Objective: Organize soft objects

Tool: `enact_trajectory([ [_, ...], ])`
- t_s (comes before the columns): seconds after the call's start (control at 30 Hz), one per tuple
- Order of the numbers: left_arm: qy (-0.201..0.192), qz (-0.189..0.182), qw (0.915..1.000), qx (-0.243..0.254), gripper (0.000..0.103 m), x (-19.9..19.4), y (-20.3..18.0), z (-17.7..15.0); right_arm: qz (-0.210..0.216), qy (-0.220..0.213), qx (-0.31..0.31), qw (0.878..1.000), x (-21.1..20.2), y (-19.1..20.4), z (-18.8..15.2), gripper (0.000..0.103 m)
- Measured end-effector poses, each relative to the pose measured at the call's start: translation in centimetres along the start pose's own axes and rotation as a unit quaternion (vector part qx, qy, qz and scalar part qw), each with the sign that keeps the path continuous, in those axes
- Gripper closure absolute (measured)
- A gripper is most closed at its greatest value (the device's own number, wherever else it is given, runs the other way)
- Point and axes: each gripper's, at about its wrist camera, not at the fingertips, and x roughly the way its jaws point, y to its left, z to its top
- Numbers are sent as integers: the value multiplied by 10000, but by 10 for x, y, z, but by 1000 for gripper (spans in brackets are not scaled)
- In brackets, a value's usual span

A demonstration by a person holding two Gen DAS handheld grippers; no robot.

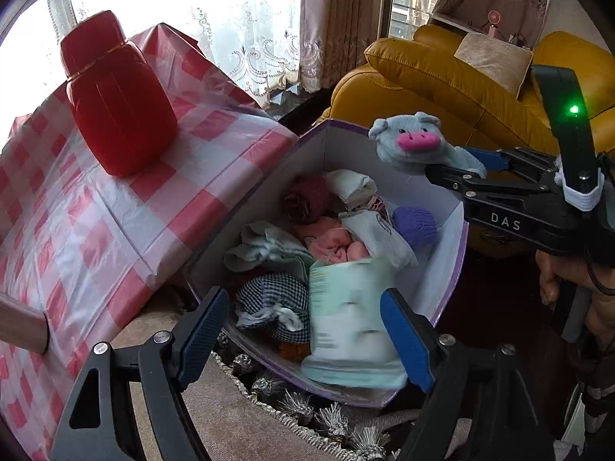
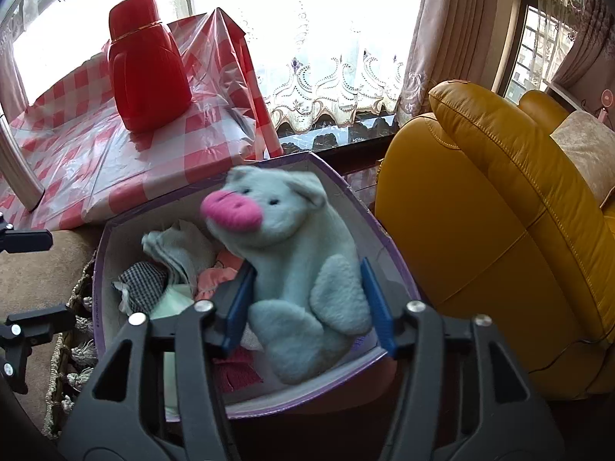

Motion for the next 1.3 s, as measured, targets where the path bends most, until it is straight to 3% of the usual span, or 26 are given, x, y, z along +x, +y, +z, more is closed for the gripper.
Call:
enact_trajectory([
  [0.17,125,-131,9994,-281,21,-2,19,-2,28,46,-19,10000,-3,11,-4,36],
  [0.4,94,85,9999,42,21,-15,26,-15,189,-12,-269,9995,-22,40,-12,34],
  [0.47,101,-31,9999,66,20,-14,29,-20,231,-50,-264,9994,-29,46,-14,34],
  [0.63,404,88,9990,-165,20,-3,39,-27,239,-176,-291,9991,-44,56,-19,34],
  [0.97,-199,101,9972,-713,18,-21,46,-46,123,-31,-243,9996,-53,62,-42,34],
  [1.13,-329,-245,9939,-1022,17,-28,47,-51,-18,15,34,10000,-62,60,-52,33],
  [1.3,-420,-118,9946,-940,12,-30,27,-59,-96,-24,82,9999,-64,62,-52,31],
])
